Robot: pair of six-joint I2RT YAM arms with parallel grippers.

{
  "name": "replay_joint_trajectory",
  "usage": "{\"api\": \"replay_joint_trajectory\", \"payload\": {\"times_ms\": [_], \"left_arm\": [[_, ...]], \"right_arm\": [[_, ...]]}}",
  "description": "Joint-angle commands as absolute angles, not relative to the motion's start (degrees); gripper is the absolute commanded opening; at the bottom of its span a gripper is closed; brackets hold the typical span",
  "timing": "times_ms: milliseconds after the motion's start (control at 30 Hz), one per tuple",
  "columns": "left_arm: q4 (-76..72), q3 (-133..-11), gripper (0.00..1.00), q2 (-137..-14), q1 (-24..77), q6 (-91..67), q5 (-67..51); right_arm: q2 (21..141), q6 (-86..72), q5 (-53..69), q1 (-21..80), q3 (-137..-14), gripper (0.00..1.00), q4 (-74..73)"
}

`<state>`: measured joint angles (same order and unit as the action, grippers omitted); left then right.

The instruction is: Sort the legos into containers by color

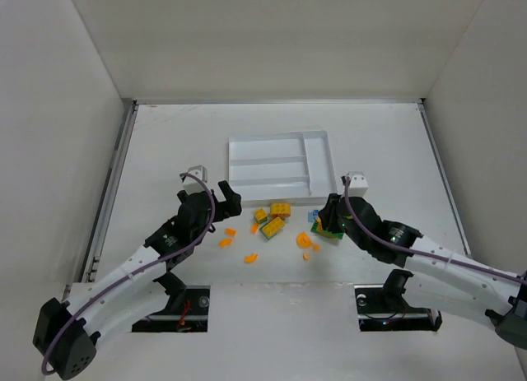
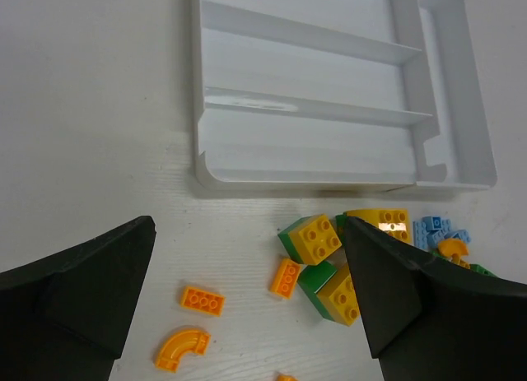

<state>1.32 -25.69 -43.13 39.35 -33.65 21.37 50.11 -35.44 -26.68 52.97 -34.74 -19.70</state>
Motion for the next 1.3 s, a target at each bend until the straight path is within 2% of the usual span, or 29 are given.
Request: {"api": "replay_joint_trajectory", "payload": {"times_ms": [0,33,67,133,200,267,300,333,467,533,567,600,667,767,833,1033,1267], "left_arm": [[-4.3,-26.8,1.00,-43.2,38.6,-32.7,20.1],[-5.2,-27.2,1.00,-43.3,38.6,-32.4,19.8],[-6.4,-27.3,1.00,-43.4,38.9,-32.2,19.3],[-10.7,-27.2,1.00,-44.5,39.5,-32.2,19.2],[-15.4,-26.6,1.00,-45.8,40.5,-31.9,18.9],[-20.2,-24.4,1.00,-46.7,41.9,-32.9,20.3],[-22.2,-23.1,1.00,-47.3,42.3,-34.1,21.9],[-23.3,-22.2,1.00,-47.8,42.7,-35.7,23.4],[-24.3,-21.8,0.99,-47.0,44.0,-35.5,23.8],[-24.0,-22.9,0.62,-46.4,44.0,-31.6,23.0],[-23.3,-23.5,0.47,-46.2,43.7,-30.3,22.9],[-22.2,-24.1,0.39,-46.0,43.5,-30.1,22.9],[-20.7,-24.3,0.32,-45.3,43.6,-29.8,23.1],[-20.7,-23.4,0.32,-44.7,43.6,-29.5,23.7],[-20.9,-22.9,0.41,-44.9,43.3,-29.8,23.3],[-22.9,-23.3,0.52,-46.8,43.5,-29.2,21.5],[-23.6,-22.5,0.58,-46.4,43.2,-29.2,20.7]], "right_arm": [[47.3,-37.0,-30.8,52.4,-34.8,0.35,-23.6],[46.7,-37.8,-31.8,52.4,-35.2,0.28,-25.3],[46.1,-38.5,-33.1,52.3,-35.5,0.26,-26.5],[45.9,-39.5,-34.5,51.4,-36.4,0.26,-28.9],[46.5,-40.2,-35.1,49.6,-36.6,0.30,-30.3],[48.2,-40.4,-35.9,48.8,-36.2,0.46,-29.8],[49.6,-39.8,-36.6,48.5,-36.1,0.59,-29.0],[51.2,-39.5,-36.9,48.3,-36.2,0.67,-28.9],[56.7,-38.1,-35.1,48.0,-37.3,0.84,-28.2],[59.7,-36.0,-34.5,48.0,-38.5,0.89,-28.0],[61.6,-34.8,-34.5,48.0,-39.3,0.91,-28.2],[62.9,-33.9,-34.5,48.0,-39.8,0.92,-28.5],[64.5,-32.8,-34.4,47.9,-40.0,0.96,-28.0],[65.7,-32.4,-32.7,47.4,-39.6,1.00,-27.7],[66.2,-32.1,-30.9,47.6,-39.5,1.00,-27.2],[69.0,-29.9,-26.0,48.6,-39.8,1.00,-25.6],[72.1,-25.6,-20.7,47.9,-40.2,1.00,-21.2]]}}
